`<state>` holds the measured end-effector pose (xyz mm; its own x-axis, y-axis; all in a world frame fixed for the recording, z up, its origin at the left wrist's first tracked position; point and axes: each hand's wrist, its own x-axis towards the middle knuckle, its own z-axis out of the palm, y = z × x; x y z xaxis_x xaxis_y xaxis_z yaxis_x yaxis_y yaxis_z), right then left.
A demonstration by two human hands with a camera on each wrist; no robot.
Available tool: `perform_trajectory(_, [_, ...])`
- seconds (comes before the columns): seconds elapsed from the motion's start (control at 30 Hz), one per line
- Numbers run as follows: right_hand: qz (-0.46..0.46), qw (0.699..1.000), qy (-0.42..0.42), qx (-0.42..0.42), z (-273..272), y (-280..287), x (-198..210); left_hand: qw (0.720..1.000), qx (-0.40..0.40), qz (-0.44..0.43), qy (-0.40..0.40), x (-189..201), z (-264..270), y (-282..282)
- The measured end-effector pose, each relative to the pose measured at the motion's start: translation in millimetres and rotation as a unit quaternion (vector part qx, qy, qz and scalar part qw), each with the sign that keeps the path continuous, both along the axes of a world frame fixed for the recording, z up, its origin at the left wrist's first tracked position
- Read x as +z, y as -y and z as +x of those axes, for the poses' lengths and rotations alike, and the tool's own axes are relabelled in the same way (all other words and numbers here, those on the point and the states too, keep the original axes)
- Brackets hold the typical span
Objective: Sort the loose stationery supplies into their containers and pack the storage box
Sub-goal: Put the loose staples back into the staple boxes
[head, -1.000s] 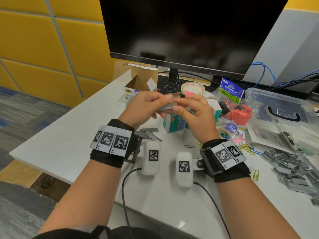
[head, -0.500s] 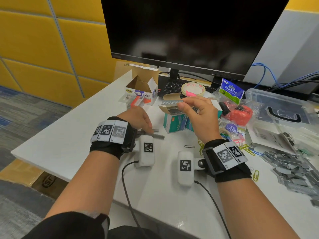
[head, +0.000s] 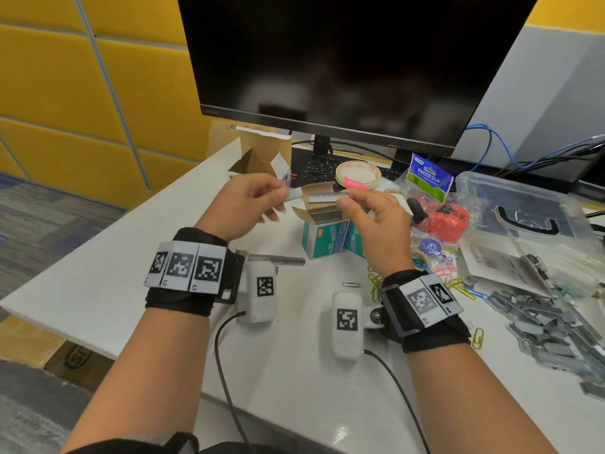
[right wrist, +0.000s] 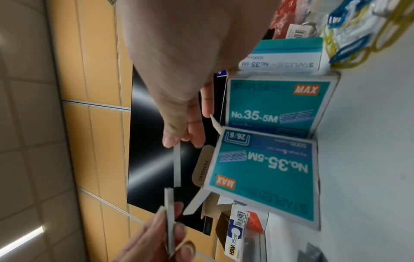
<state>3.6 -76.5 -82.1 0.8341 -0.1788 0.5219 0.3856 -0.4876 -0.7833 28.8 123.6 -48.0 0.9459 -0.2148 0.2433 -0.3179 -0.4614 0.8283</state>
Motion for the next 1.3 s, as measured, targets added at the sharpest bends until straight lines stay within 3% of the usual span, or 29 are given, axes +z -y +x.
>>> perform_trajectory(0.3, [0.031,0.999,0.000,-0.011,3,3,-1,0.998,-0.049,0.010,0.046,2,7,20])
perform_trajectory(0.6, [0.077,0.996,0.034,0.016,1,2,0,0.996,-0.072,-0.037,0.046,-2,17,36])
perform_trajectory(1.03, [0.062,0.997,0.012,0.042,3,1,-4,0.987,-0.036,-0.137,0.071,-21,17,41])
perform_trajectory(1.3, [0.065,0.997,0.013,0.042,4,3,-5,0.987,-0.027,-0.141,0.067,-20,15,43])
